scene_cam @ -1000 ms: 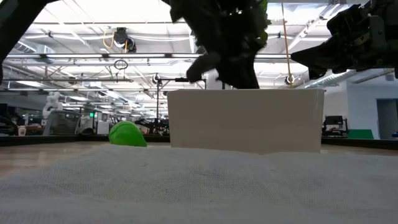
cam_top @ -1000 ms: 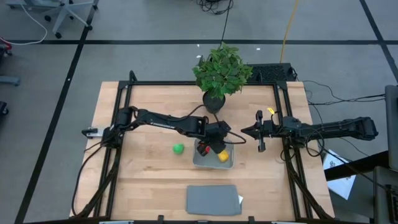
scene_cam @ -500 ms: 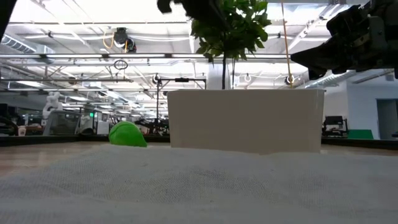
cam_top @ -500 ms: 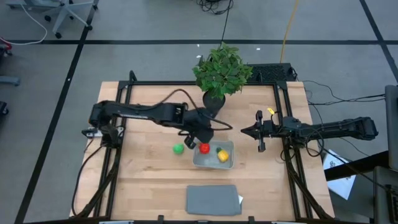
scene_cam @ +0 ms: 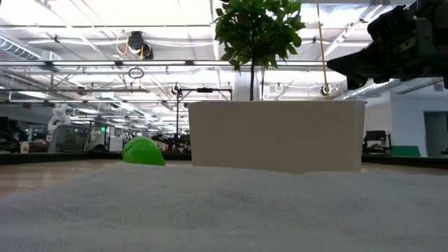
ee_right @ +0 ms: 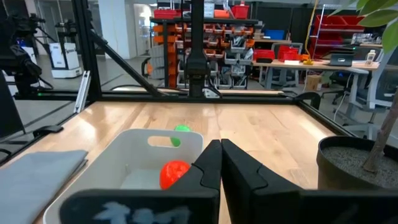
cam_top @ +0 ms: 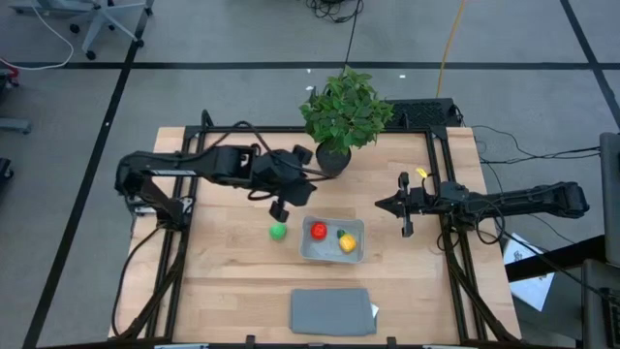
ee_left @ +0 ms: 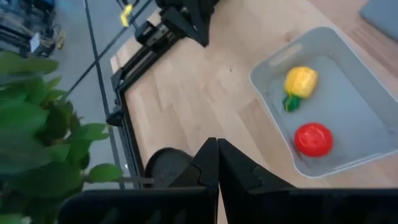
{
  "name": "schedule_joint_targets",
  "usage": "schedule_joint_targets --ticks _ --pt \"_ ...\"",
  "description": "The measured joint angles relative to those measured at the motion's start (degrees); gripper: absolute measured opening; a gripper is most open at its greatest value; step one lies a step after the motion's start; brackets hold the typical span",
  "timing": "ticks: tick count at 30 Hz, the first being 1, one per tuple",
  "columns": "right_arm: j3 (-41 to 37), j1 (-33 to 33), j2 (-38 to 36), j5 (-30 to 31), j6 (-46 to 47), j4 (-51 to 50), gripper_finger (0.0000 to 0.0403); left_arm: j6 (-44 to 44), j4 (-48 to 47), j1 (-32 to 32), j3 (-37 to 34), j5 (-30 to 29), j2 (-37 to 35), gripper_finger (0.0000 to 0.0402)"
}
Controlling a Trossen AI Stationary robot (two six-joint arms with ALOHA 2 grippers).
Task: Pick and placing Produce into tupperware
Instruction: Put the pear into the basket
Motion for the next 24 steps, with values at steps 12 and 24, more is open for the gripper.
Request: schedule_joint_targets --ticks 12,24 --pt "0.0 0.0 0.0 0.0 0.0 0.3 0.0 -5.9 -1.9 0.1 0.0 3.3 -7.5 0.0" --pt "0.0 0.0 0.0 0.0 0.2 0.3 0.0 -9.0 4.2 1.6 -10.8 3.2 -18.2 0.0"
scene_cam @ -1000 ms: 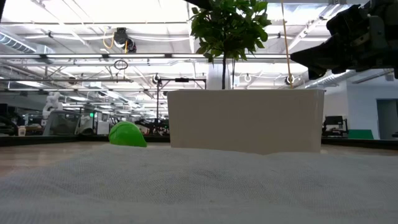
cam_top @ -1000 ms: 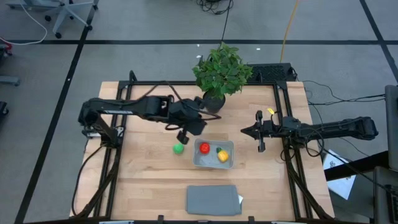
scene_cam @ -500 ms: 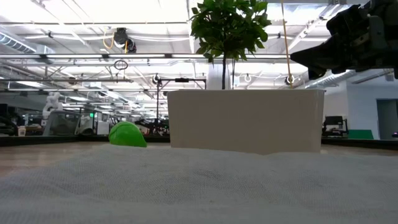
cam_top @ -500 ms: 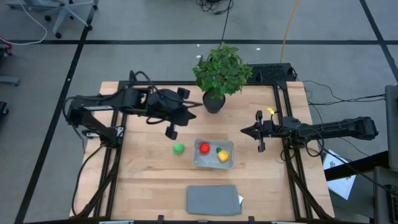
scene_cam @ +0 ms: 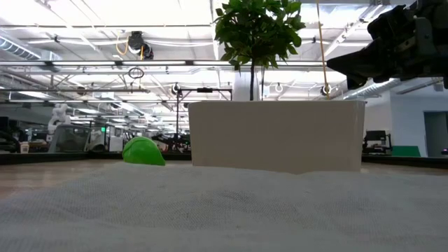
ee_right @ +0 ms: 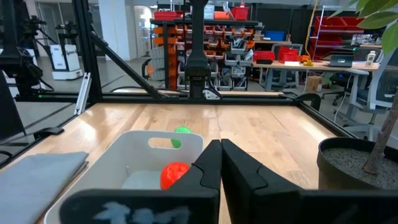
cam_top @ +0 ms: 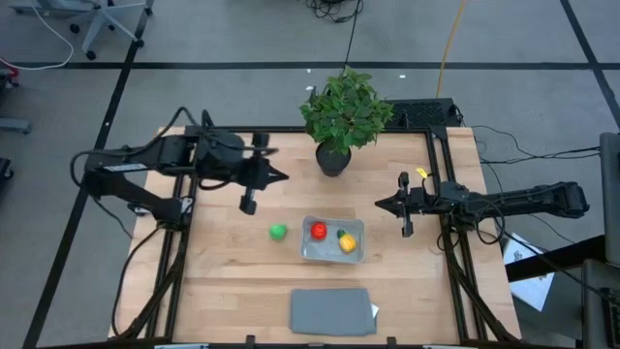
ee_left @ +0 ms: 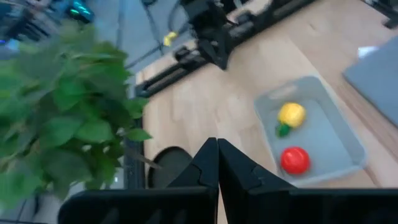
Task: Pick and placing Produce into tupperware
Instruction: Put the pear into the basket
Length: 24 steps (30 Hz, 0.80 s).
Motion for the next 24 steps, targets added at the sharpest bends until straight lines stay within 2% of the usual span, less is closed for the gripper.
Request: schedule_joint_targets --ticks 6,11,19,24 --pt "0.0 0.0 0.0 0.0 0.0 0.2 0.0 -4.3 12.8 3.2 -15.6 6.0 -10.7 0.0" --pt "0.0 0.0 0.0 0.0 0.0 0.6 0.0 -13.4 24.0 6.9 -28.2 14.3 -18.7 0.0" --pt "0.0 0.0 0.0 0.0 0.0 0.9 0.0 -23.5 42.4 8.1 -45.3 14.6 -28.7 0.0" --pt "0.0 0.0 0.0 0.0 0.6 0.9 0.0 -25.0 47.7 8.0 -52.4 16.1 -32.7 0.0"
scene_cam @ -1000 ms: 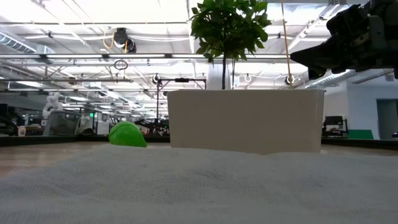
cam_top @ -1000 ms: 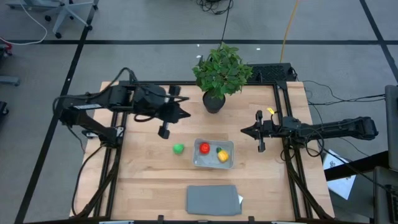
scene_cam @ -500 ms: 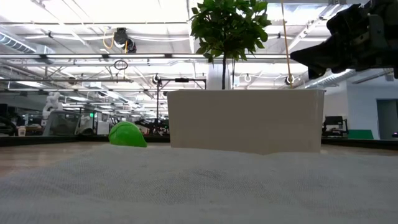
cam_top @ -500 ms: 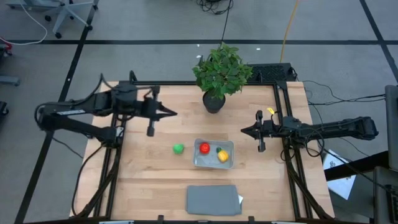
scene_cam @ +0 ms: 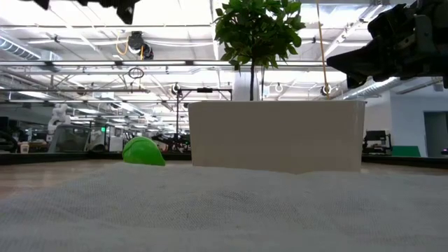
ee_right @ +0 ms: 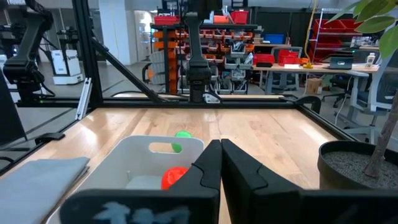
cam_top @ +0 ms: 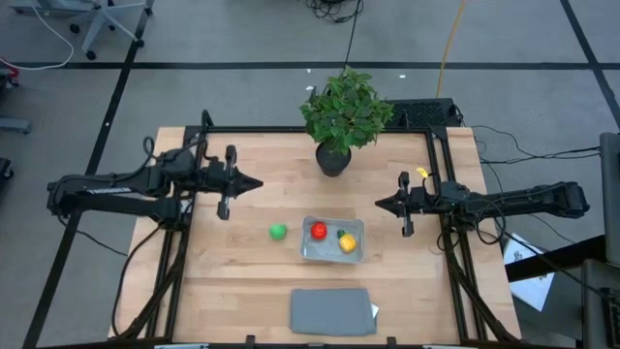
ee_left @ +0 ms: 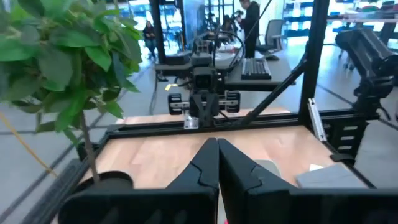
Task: Pick and placing Produce into tupperware
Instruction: Put the pear into the basket
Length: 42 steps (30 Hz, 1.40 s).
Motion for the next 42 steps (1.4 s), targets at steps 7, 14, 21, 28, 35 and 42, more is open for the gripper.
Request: schedule_joint_targets --ticks 7,14,21,28,35,42 --pt "0.0 0.0 0.0 0.0 0.7 0.0 0.0 2.3 5.9 0.1 -9.3 0.1 -6.8 0.0" --pt "0.0 0.0 0.0 0.0 0.7 0.0 0.0 0.0 5.8 3.7 -16.4 0.8 -12.7 0.0" --pt "0.0 0.0 0.0 0.0 0.7 0.0 0.0 -0.6 3.7 6.1 -18.9 6.5 -16.5 0.0" --pt "0.0 0.0 0.0 0.0 0.7 0.0 0.0 2.9 1.5 6.4 -20.2 3.4 -16.5 0.0" --pt "0.0 0.0 0.0 0.0 0.7 -0.4 0.0 5.7 1.4 6.4 -21.1 -1.0 -16.7 0.0" --pt "0.0 0.0 0.0 0.0 0.7 -0.4 0.0 6.8 -1.4 6.4 -21.1 -0.9 -20.2 0.0"
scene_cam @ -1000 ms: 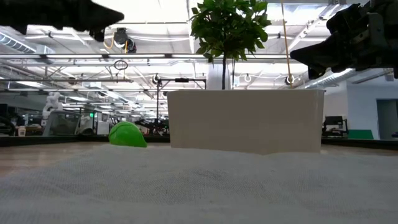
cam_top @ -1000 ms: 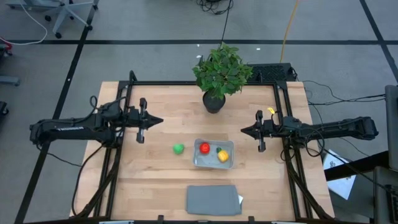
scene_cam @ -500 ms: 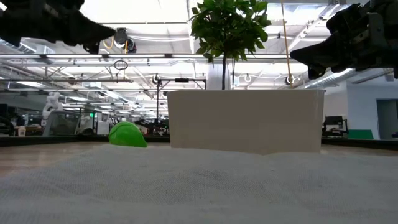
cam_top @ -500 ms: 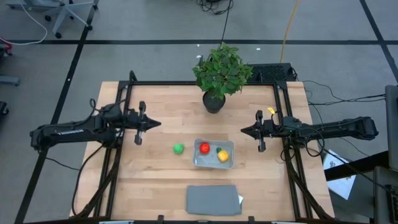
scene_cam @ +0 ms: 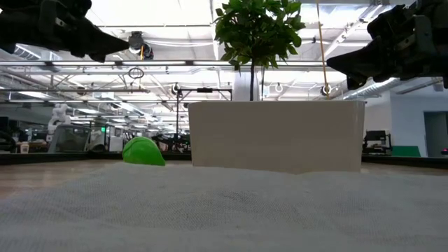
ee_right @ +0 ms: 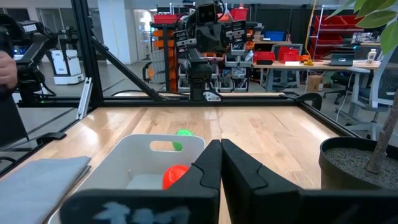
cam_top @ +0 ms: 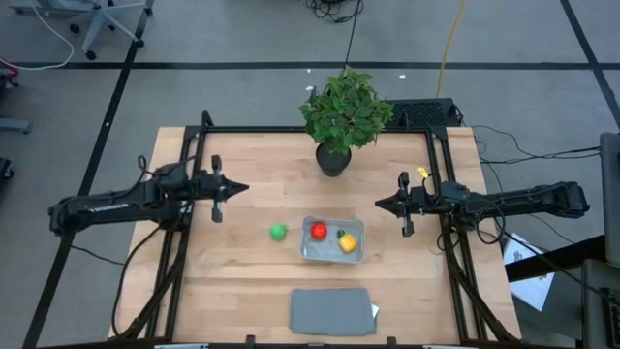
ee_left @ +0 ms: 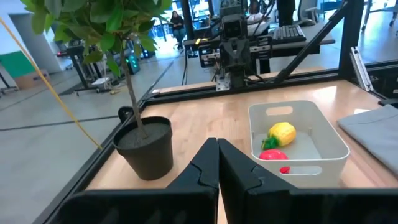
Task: Pick and placing Produce into tupperware
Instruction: Put the pear into the basket
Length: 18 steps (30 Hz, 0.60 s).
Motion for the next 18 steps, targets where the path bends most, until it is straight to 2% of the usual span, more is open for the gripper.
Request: schedule_joint_targets --ticks 8,18 --pt "0.0 0.0 0.0 0.0 0.0 0.0 0.0 -1.4 -0.5 0.0 0.0 0.2 -1.8 0.0" --pt "0.0 0.0 0.0 0.0 0.0 0.6 0.0 -7.5 1.8 0.0 0.0 -0.2 0.1 0.0006"
